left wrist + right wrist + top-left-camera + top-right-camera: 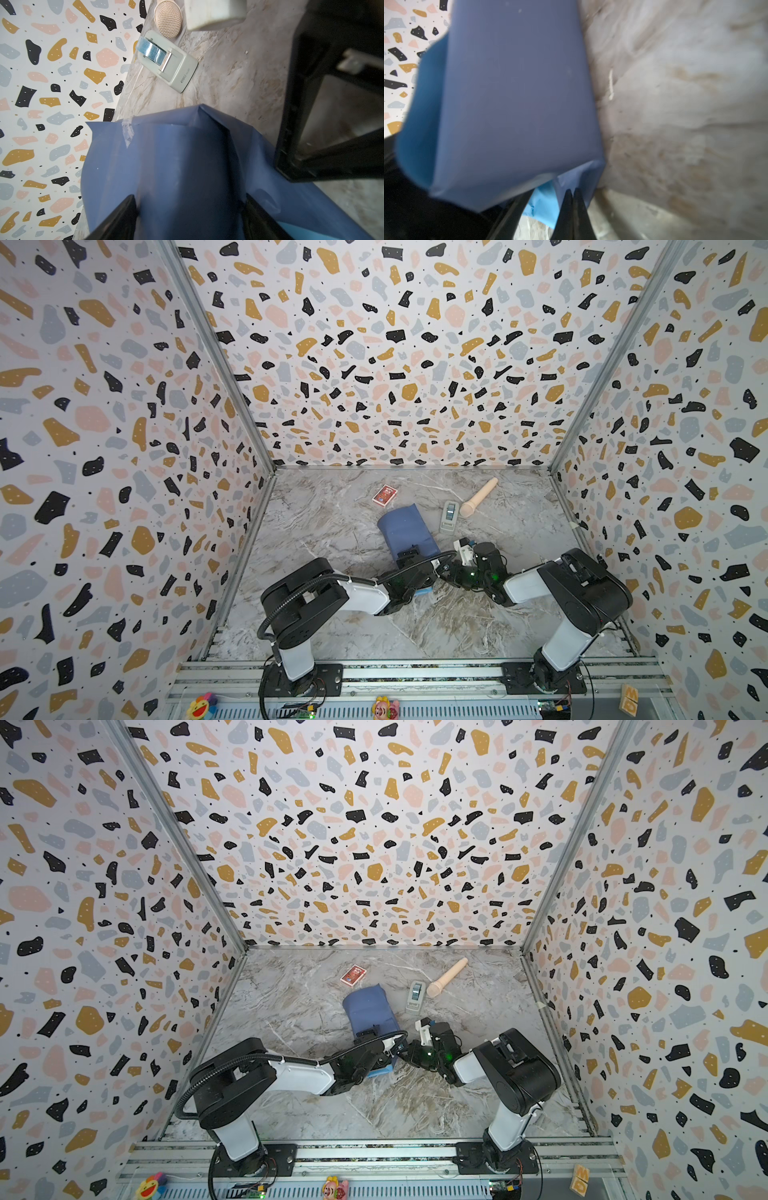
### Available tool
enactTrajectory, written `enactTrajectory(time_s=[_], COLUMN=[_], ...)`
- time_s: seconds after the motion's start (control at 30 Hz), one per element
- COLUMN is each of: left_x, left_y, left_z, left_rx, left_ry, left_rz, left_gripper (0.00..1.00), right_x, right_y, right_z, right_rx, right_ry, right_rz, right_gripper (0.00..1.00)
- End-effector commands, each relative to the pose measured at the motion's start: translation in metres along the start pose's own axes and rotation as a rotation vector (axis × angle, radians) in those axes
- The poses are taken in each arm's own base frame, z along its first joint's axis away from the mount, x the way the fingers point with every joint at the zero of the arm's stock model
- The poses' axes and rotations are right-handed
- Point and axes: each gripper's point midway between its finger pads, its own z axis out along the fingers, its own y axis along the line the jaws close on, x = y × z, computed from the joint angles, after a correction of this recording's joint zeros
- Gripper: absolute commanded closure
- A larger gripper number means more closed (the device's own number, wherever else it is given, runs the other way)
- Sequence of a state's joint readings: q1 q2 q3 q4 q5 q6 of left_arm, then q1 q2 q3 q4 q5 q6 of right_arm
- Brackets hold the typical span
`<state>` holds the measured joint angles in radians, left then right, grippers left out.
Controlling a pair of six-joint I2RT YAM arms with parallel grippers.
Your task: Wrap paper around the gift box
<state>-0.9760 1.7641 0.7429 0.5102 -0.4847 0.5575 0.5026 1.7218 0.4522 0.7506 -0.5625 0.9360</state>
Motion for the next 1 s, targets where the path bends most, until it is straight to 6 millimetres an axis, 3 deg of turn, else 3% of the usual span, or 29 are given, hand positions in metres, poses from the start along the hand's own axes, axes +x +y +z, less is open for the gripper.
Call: enactTrajectory(time_s=[0.0, 0.47, 0.97], left_x=[0.001, 0.0, 0.001], left_y=[0.0, -0.001, 0.0], left_z=[0.004, 0.005, 0.004], left_rx=[-0.001, 0.0, 0.002], left_ry=[-0.004, -0.006, -0.006], left_rz=[-0.019, -0.022, -0.022], left_gripper=[0.24, 0.24, 0.24], right_x=[-0.011, 0.013, 0.0], right_y=[0.002, -0.017, 0.009], right_z=[0.001, 0.007, 0.005], right_rx=[-0.011, 0.046, -0.085], right_ry=[-0.021, 0.069, 0.037], right_rz=[-0.033, -0.002, 0.001], right_gripper=[0.98, 0.98, 0.98])
